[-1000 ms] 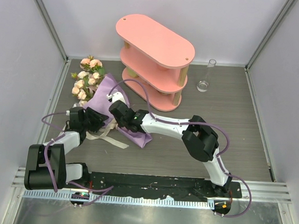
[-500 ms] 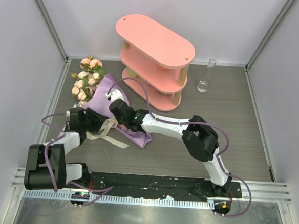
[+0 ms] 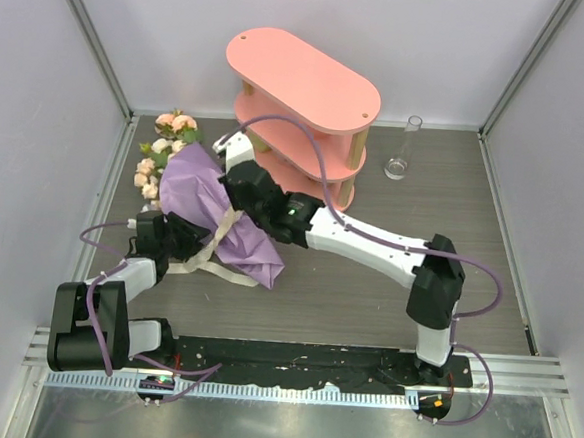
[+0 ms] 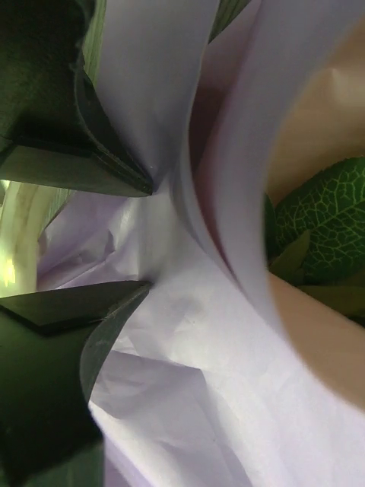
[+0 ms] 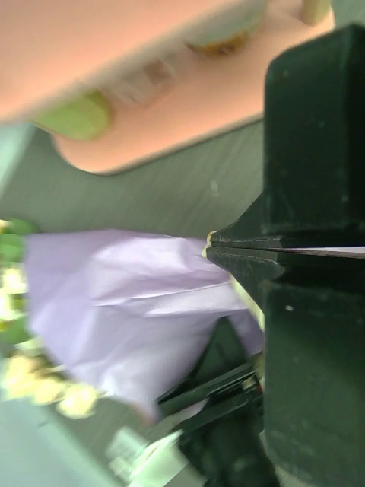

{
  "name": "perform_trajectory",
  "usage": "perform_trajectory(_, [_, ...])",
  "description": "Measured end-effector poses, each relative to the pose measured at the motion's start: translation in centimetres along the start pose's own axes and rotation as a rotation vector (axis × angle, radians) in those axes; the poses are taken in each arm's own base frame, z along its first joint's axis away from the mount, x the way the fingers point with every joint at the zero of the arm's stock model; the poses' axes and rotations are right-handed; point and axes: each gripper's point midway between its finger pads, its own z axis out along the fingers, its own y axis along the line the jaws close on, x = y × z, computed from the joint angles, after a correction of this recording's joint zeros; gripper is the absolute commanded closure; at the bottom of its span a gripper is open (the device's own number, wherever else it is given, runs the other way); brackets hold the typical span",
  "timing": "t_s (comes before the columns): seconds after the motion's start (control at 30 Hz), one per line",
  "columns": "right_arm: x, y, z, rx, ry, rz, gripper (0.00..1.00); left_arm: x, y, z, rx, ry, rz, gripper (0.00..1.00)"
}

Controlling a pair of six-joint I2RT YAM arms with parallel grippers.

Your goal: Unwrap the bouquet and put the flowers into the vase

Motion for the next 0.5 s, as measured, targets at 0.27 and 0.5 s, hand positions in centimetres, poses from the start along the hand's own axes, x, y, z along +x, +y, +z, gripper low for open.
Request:
perform_trajectory(0.27, [-15.2, -2.5, -7.2, -0.001, -0.278, 0.064, 0.99, 0.0, 0.2, 0.0, -0.010, -0.003, 0.002, 0.48])
perform_trajectory(0.5, [-22.6, -5.1, -12.7, 0.029, -0.421, 0.061, 0.99, 0.0, 0.7, -0.4, -0.037, -0.007, 0.018, 0.48])
